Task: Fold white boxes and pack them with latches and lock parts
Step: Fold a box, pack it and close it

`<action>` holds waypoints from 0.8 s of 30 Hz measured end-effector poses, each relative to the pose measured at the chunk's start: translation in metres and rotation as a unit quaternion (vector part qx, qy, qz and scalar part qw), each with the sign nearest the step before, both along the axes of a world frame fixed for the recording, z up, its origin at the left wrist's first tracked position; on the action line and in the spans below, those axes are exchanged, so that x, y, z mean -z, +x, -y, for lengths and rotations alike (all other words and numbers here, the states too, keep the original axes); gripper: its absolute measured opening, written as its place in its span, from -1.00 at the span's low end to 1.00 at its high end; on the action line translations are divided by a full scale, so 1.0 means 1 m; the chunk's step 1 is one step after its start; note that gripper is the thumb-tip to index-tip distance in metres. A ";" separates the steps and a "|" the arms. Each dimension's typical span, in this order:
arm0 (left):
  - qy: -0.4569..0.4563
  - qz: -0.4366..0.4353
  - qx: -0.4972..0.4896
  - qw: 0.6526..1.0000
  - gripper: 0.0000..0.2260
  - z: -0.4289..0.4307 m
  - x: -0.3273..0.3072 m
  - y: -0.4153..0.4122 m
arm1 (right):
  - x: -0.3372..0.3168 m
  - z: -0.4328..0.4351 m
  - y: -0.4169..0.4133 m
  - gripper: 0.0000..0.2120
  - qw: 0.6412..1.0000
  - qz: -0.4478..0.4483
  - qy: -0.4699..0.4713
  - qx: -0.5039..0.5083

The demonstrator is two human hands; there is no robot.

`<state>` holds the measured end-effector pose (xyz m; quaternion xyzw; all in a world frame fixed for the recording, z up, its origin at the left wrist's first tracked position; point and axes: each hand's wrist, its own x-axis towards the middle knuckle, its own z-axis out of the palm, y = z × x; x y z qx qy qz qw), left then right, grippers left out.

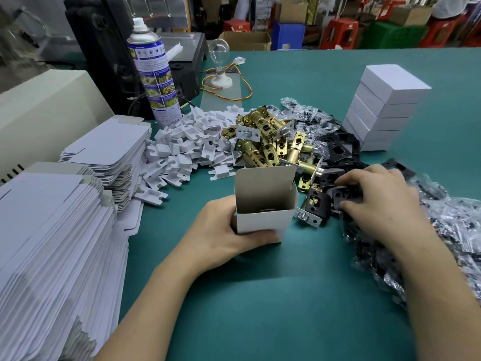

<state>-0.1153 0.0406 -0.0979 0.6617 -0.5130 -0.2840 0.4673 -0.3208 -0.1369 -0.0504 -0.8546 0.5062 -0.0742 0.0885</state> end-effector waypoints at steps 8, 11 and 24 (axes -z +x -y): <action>-0.010 -0.008 -0.004 1.000 -0.64 0.000 0.000 0.000 | -0.002 -0.001 0.002 -0.60 0.958 0.275 0.005 -0.083; -0.020 -0.014 -0.016 1.000 -0.67 0.001 0.001 -0.002 | -0.007 -0.008 0.006 -0.58 0.897 0.419 0.040 -0.136; -0.061 0.021 -0.020 0.998 -0.63 0.003 0.007 -0.003 | -0.049 -0.061 0.026 -0.77 0.758 0.557 0.033 -0.338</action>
